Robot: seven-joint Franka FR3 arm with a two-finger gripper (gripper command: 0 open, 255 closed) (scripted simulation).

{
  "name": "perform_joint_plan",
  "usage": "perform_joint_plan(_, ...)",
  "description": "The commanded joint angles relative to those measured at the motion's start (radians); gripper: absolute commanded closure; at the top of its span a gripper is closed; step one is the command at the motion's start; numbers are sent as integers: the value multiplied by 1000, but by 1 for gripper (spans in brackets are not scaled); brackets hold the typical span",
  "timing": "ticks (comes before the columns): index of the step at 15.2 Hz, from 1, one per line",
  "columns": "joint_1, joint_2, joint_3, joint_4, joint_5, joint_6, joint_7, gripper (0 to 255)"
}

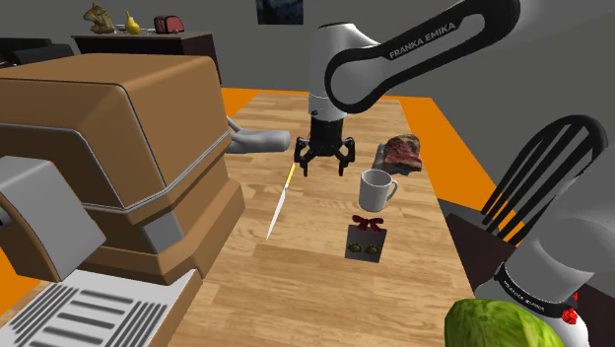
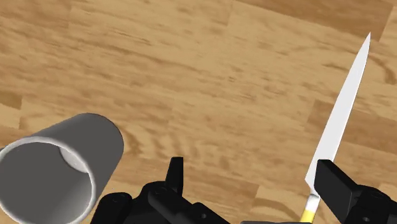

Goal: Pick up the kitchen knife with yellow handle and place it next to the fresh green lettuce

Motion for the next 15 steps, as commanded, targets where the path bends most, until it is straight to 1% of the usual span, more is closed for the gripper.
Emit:
perform_joint_plan(1,-3,98,22,63,-61,29,95,0)
perform_joint_plan(3,6,187,30,123,-123,48,185,0)
perform_joint_plan(6,35,321,21,224,-215,61,311,0)
perform_joint_plan(9,79,451,-6,341,-294,56,419,0)
perform_joint_plan(11,109,529,-28,419,-332,47,474,0)
perform_joint_plan(15,115,556,-38,402,-347,89,483,0)
